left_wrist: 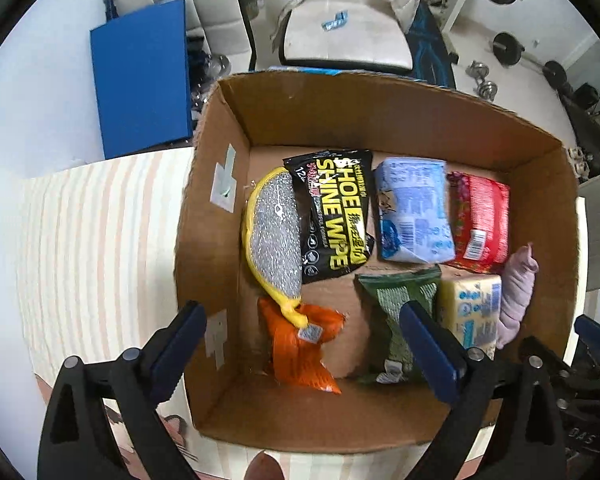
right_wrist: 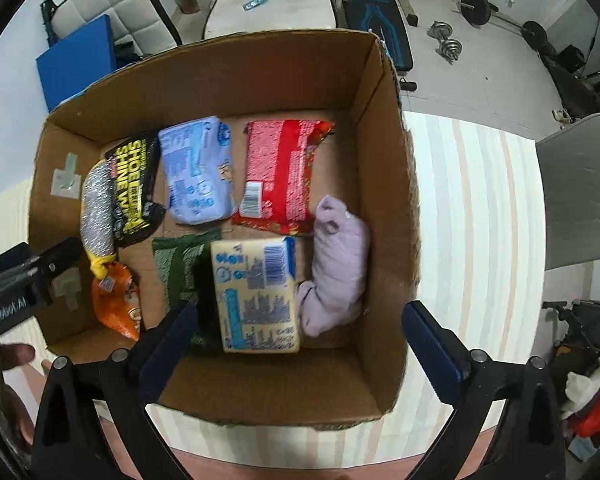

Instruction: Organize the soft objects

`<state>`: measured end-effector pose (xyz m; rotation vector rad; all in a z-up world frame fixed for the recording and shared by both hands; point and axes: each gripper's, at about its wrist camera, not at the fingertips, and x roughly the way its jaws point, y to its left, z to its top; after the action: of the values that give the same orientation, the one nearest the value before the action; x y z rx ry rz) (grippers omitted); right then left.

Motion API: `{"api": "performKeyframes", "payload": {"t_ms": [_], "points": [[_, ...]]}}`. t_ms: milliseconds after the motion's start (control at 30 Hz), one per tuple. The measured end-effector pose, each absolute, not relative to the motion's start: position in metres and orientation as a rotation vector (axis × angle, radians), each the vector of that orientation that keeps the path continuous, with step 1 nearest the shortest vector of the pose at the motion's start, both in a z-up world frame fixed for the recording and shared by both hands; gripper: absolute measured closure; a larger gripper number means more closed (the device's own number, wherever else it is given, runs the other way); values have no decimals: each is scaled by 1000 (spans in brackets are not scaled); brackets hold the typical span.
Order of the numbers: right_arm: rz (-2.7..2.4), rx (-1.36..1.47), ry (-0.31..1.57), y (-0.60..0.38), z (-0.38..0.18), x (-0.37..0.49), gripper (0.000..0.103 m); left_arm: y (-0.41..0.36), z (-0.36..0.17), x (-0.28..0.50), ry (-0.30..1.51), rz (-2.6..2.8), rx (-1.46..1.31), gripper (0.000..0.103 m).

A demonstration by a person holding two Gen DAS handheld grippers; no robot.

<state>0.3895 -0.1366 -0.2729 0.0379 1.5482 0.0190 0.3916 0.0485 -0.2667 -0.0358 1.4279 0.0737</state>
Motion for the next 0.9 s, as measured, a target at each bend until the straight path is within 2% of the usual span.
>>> {"api": "performKeyframes", "payload": {"t_ms": [567,900], "points": [[-13,49,1499,-134,-265,356,0,41,-244,360,1345,78,-48,4],[26,57,1356,-135,-190,321,0,30,-163,305,1170,71,-23,4]]}}
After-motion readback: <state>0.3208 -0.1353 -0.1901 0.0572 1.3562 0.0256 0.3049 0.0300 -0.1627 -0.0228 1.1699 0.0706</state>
